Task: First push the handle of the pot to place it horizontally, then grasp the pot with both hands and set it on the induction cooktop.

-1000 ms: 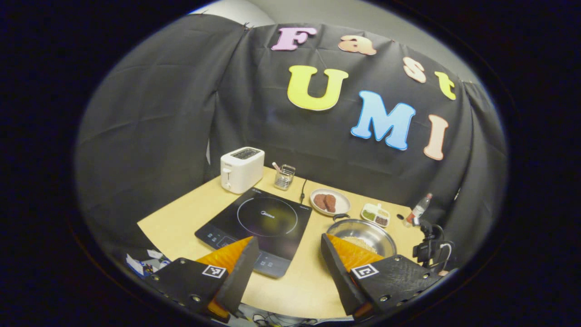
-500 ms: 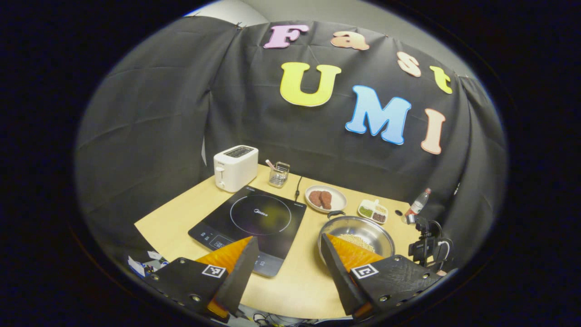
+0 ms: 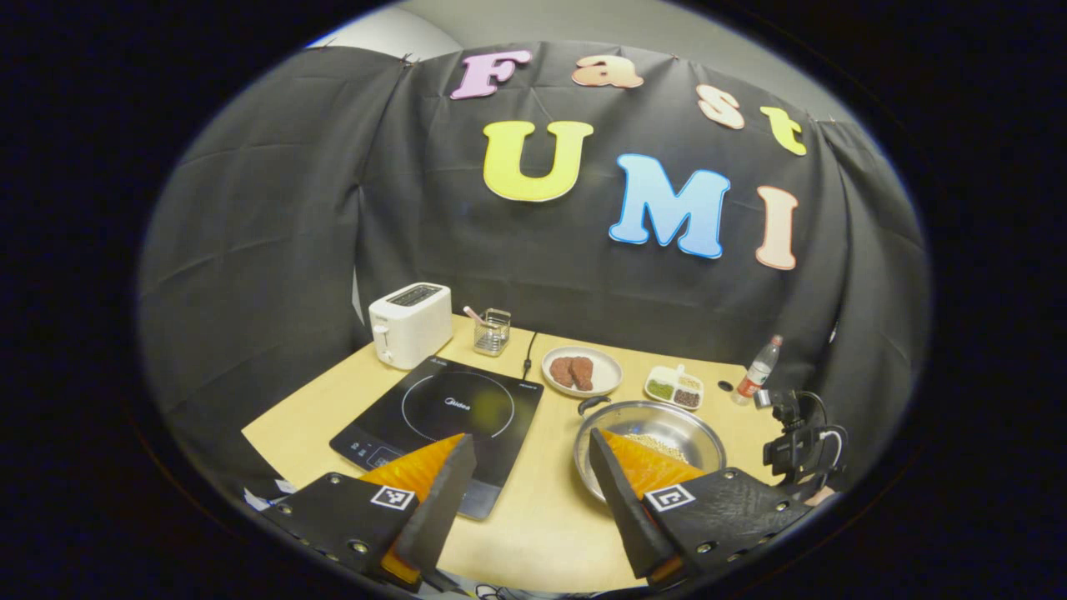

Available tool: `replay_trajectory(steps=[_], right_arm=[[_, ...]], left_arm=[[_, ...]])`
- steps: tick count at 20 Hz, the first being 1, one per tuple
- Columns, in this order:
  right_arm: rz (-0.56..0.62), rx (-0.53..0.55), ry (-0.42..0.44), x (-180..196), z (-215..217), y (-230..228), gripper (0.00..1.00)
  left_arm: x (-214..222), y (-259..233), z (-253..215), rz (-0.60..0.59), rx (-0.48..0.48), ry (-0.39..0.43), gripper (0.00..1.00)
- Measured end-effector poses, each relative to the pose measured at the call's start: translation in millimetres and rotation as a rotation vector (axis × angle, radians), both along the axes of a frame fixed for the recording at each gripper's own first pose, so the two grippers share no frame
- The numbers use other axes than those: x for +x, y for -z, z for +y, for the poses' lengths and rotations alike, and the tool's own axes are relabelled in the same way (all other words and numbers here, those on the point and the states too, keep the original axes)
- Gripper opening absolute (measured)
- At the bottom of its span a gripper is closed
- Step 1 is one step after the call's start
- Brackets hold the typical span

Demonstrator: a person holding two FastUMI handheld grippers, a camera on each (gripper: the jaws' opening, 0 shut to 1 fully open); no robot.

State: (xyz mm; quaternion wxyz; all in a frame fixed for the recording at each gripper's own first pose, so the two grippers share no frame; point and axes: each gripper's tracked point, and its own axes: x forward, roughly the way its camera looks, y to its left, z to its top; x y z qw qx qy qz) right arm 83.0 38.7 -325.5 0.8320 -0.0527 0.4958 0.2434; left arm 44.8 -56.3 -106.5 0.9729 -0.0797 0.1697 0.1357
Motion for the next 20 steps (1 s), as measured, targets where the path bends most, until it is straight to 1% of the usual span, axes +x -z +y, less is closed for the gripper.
replay_trajectory(steps=[1, 2, 6, 10, 11, 12, 13, 14, 15, 16, 19, 20], right_arm=[[-0.007, -0.003, 0.005, 3.8, -5.3, -0.9, 0.02], [-0.018, -0.003, 0.014, 8.1, -10.5, 0.1, 0.02], [-0.037, 0.001, 0.031, 23.5, -30.3, 0.3, 0.02], [-0.057, 0.018, 0.040, 43.4, -44.1, 1.6, 0.02], [-0.061, 0.026, 0.046, 48.2, -46.5, 1.3, 0.02], [-0.066, 0.031, 0.051, 52.0, -48.2, 1.8, 0.02], [-0.068, 0.035, 0.058, 55.8, -50.9, 1.7, 0.02], [-0.069, 0.040, 0.068, 57.5, -53.3, 2.2, 0.02], [-0.069, 0.045, 0.077, 59.6, -55.3, 1.3, 0.02], [-0.068, 0.049, 0.085, 62.0, -56.6, 0.9, 0.02], [-0.070, 0.049, 0.109, 70.1, -61.1, 0.4, 0.02], [-0.082, 0.047, 0.132, 74.7, -63.9, -1.1, 0.02]], left_arm=[[1.5, -1.9, -1.5, -0.002, 0.008, 0.000, 0.82], [3.4, -1.3, -4.1, -0.001, 0.015, -0.002, 0.84], [8.0, 2.1, -22.4, 0.002, 0.011, -0.013, 0.84], [12.0, 2.1, -43.3, 0.006, 0.028, -0.032, 0.84], [12.9, 2.1, -49.9, 0.008, 0.030, -0.033, 0.82], [15.1, 2.8, -55.9, 0.008, 0.032, -0.031, 0.84], [17.5, 2.2, -62.2, 0.008, 0.033, -0.026, 0.84], [19.3, 1.7, -67.8, 0.011, 0.036, -0.018, 0.82], [22.4, 2.8, -71.9, 0.014, 0.043, -0.009, 0.82], [24.6, 1.4, -73.9, 0.015, 0.054, -0.002, 0.84], [33.6, -3.3, -75.0, 0.013, 0.077, 0.013, 0.82], [36.6, -5.6, -75.1, 0.011, 0.078, 0.021, 0.84]])
